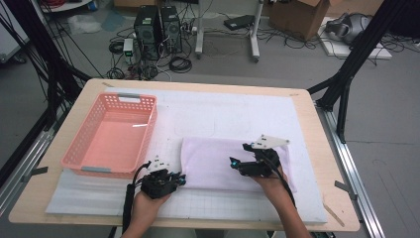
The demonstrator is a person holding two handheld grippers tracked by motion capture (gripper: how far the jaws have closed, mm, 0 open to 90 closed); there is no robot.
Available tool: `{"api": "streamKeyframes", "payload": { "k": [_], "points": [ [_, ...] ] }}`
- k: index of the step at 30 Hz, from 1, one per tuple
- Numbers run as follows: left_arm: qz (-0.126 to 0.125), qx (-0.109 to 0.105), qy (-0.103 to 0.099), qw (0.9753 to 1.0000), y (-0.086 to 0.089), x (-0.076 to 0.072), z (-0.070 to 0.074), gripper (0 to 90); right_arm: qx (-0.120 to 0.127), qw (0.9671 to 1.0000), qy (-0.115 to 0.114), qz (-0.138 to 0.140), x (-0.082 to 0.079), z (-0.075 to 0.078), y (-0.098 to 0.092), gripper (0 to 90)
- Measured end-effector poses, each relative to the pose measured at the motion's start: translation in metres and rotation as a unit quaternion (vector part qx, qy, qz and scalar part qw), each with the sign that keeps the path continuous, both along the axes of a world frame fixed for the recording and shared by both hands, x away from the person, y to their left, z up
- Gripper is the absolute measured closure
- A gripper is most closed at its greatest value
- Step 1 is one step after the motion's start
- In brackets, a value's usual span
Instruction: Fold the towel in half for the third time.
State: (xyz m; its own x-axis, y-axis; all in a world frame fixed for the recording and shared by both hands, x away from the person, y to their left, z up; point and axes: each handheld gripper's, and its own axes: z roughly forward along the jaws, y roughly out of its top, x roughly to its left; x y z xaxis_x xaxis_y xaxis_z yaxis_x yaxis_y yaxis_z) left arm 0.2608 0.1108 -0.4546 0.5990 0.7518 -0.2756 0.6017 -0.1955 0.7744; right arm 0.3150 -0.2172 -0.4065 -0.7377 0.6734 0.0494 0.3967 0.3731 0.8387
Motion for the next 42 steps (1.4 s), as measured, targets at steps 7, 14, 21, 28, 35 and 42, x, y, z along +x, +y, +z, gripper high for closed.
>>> {"api": "streamKeyframes", "payload": {
  "k": [7, 14, 21, 28, 35, 42],
  "points": [
    [-0.001, -0.009, 0.005, 0.9999, 0.002, 0.001, 0.000, 78.4, -0.029, 0.9991, 0.007, 0.030, 0.036, 0.007, 0.040, 30.1],
    [-0.001, -0.015, 0.012, 0.9998, 0.003, 0.002, -0.001, 78.3, -0.057, 0.9969, 0.032, 0.045, 0.071, 0.004, 0.076, 35.8],
    [-0.001, -0.020, 0.018, 0.9996, 0.005, 0.002, -0.001, 78.5, -0.081, 0.9926, 0.059, 0.069, 0.093, -0.006, 0.111, 36.5],
    [0.005, -0.031, 0.026, 0.9992, 0.006, 0.003, -0.002, 78.3, -0.104, 0.9876, 0.080, 0.087, 0.106, -0.014, 0.136, 36.2],
    [0.010, -0.039, 0.034, 0.9986, 0.008, 0.002, -0.003, 78.2, -0.139, 0.9797, 0.094, 0.110, 0.113, -0.024, 0.152, 46.1],
    [0.010, -0.050, 0.046, 0.9976, 0.013, 0.004, -0.003, 80.4, -0.127, 0.9740, 0.128, 0.136, 0.113, -0.020, 0.154, 80.2]
  ]
}}
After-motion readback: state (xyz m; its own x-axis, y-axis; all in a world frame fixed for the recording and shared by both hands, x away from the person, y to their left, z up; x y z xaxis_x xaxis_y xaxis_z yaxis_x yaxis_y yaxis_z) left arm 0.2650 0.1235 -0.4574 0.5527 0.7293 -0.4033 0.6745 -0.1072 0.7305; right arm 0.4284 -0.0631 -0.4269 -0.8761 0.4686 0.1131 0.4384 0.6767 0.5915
